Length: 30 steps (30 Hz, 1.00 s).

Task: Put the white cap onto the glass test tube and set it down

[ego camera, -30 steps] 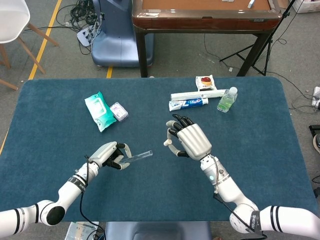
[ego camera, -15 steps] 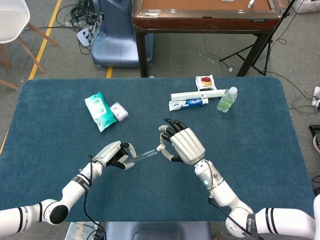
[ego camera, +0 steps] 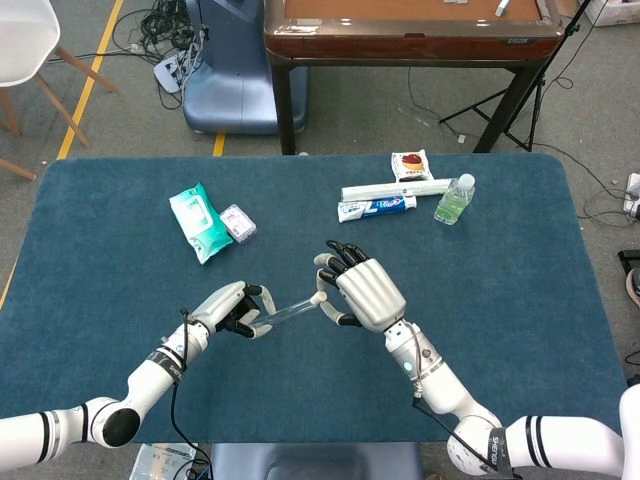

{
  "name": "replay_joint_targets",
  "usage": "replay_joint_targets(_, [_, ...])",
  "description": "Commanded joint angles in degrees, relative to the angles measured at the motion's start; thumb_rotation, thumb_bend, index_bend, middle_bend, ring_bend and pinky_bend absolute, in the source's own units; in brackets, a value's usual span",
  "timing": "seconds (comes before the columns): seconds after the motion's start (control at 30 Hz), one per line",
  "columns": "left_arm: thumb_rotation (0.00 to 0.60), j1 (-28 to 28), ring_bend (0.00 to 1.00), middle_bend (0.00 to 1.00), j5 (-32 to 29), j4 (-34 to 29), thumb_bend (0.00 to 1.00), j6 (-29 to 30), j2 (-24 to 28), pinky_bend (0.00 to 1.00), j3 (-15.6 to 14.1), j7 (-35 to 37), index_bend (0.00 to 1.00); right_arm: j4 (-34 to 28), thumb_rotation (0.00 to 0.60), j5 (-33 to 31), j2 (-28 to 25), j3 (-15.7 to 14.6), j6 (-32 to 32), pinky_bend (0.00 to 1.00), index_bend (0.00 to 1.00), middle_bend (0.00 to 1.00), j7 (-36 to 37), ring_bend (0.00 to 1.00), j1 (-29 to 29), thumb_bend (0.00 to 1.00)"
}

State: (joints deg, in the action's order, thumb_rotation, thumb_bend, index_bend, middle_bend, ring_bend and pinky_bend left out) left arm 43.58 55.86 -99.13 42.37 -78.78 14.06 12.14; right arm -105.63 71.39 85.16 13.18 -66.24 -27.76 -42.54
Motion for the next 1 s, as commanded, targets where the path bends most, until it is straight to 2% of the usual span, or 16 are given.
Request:
replay_joint_targets(0.03, [0.600,0.1,0.95,0.93,-0.2,0.1,0.38,-0.1,0.0,1.00,0.0,0.0,0.65,0.1,0.600,-0.2,0.1,0.0,0.1,0.18,0.59,0.28,-0.2,0.11,-0.1,0.41])
replay_joint_targets(1.0, [0.600,0.1,0.95,0.93,0.0,0.7,0.38,-1.0,0.6,1.00,0.7,3.1,0.65,2.9,0.600,0.4,3.8,-0.5,-0.6,0.17,0.59,0.28,0.2,0.11,-0.6,0.41])
